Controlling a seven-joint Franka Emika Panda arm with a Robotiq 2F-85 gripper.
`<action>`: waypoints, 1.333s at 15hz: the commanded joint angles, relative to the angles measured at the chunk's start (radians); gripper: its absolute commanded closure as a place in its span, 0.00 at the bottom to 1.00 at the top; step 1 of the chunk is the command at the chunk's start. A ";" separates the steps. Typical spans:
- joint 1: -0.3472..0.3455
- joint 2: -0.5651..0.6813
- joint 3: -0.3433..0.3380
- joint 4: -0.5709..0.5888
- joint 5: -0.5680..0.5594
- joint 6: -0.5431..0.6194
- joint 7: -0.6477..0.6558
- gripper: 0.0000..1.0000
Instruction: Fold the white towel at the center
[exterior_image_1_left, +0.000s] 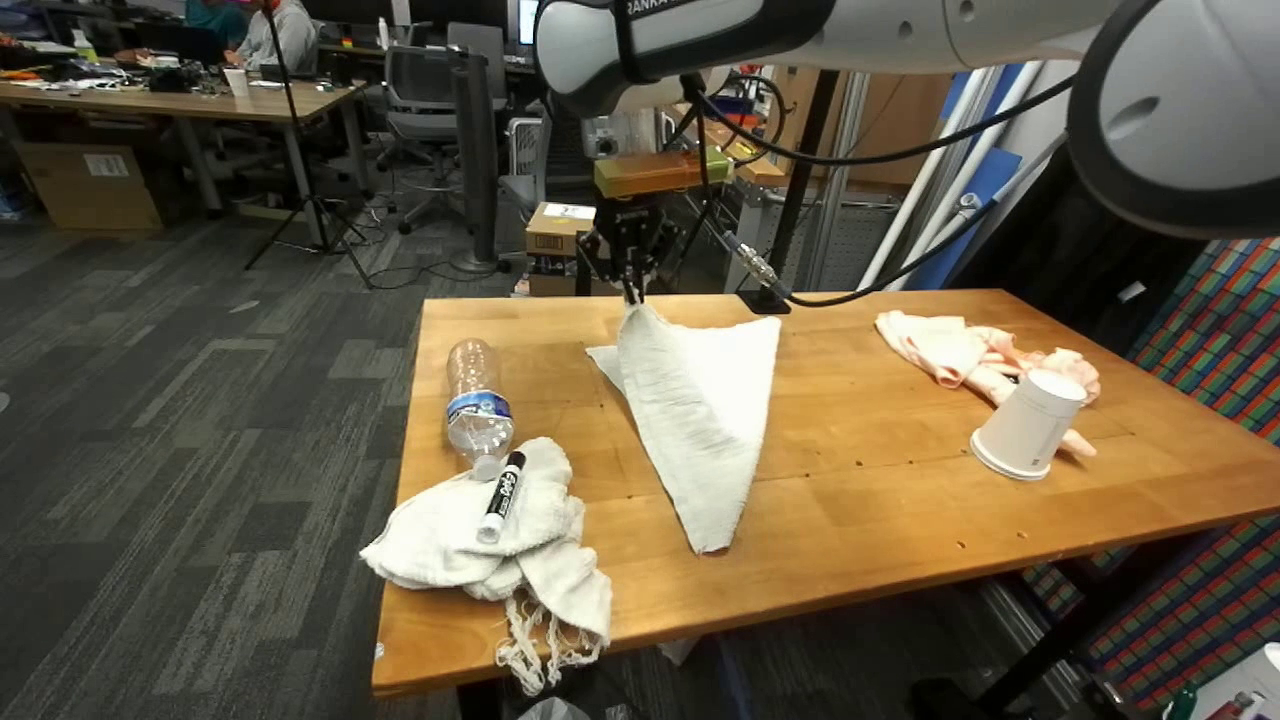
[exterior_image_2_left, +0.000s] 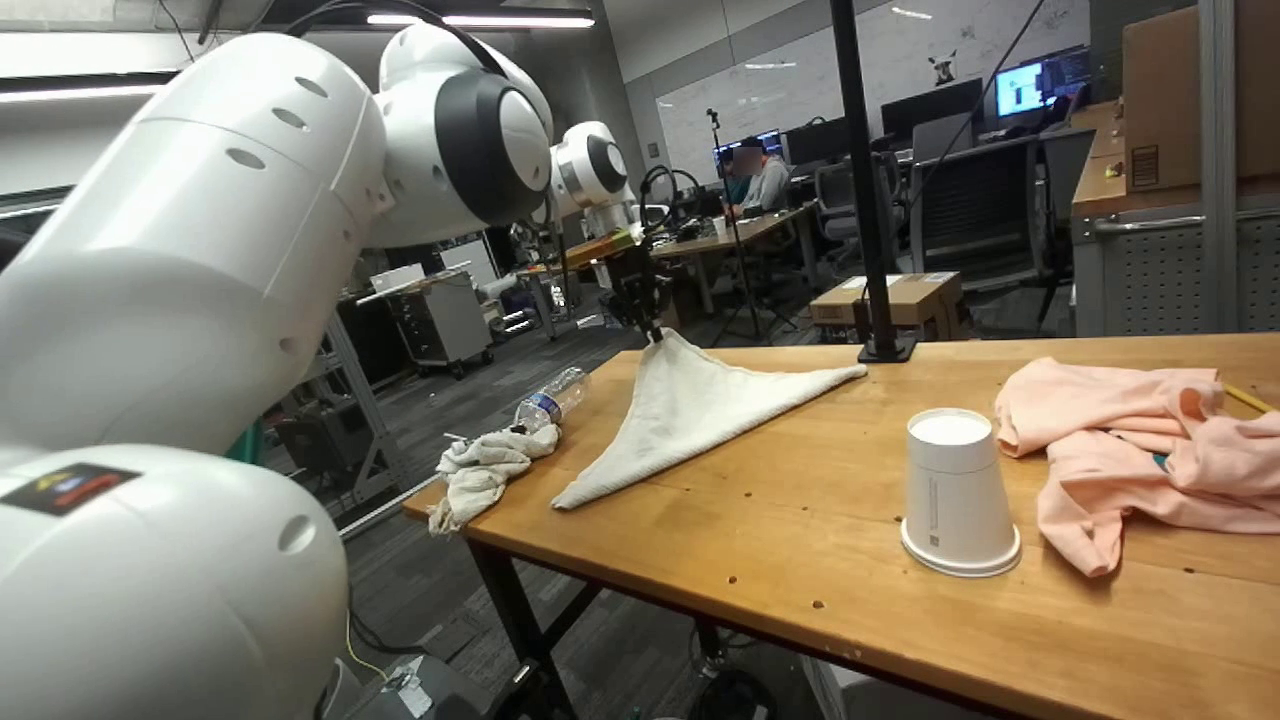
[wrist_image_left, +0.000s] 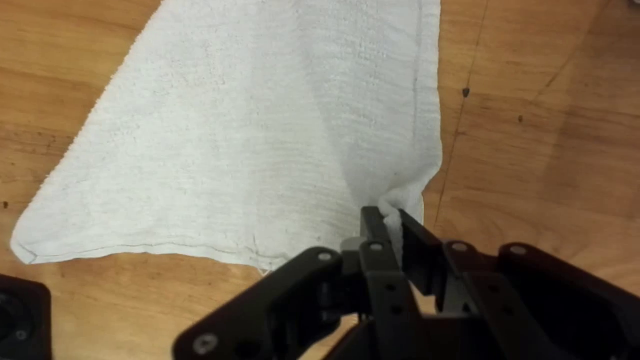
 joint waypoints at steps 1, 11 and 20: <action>-0.058 0.080 0.023 0.126 0.084 -0.004 -0.023 0.95; -0.137 0.181 0.091 0.203 0.266 -0.024 -0.009 0.95; -0.097 0.190 0.116 0.221 0.248 -0.043 -0.022 0.64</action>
